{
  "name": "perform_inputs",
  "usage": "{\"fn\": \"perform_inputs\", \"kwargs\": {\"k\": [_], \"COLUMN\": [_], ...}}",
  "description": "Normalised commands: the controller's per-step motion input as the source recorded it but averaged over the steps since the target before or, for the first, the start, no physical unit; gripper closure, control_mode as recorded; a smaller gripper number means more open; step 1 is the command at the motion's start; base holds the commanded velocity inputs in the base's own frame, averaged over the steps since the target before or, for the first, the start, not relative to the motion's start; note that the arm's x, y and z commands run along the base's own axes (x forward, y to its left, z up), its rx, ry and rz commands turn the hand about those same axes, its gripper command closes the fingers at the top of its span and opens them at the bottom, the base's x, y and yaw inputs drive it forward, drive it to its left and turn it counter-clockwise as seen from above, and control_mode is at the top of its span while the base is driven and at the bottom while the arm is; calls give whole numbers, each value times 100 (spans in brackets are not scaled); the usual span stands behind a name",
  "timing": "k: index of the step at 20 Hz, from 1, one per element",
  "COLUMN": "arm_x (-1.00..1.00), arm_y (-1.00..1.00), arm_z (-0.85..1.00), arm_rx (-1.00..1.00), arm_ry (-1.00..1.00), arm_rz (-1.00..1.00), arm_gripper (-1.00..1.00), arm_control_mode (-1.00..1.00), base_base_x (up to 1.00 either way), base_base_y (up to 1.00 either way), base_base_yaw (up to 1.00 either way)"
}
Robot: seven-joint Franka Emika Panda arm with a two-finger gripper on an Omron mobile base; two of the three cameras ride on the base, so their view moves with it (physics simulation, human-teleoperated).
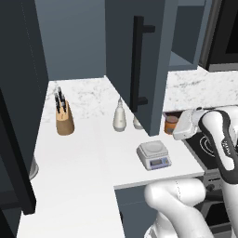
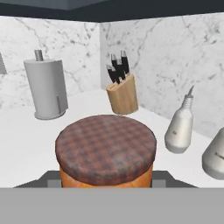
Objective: Pick the jam and place it on the digital scale for weighing, and close the cabinet.
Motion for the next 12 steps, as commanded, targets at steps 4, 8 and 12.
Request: {"fn": "perform_inputs", "kwargs": {"k": [4, 8, 12], "arm_x": [17, 12, 13], "arm_y": [0, 0, 0], "arm_z": [-26, -20, -13], "arm_rx": [0, 0, 0], "arm_ry": [0, 0, 0], "arm_rz": [9, 6, 2], "arm_gripper": [100, 100, 100], "arm_control_mode": [-100, -100, -100], "base_base_x": [0, 0, 0], "base_base_y": [0, 0, 0], "base_base_yaw": [0, 0, 0]}}
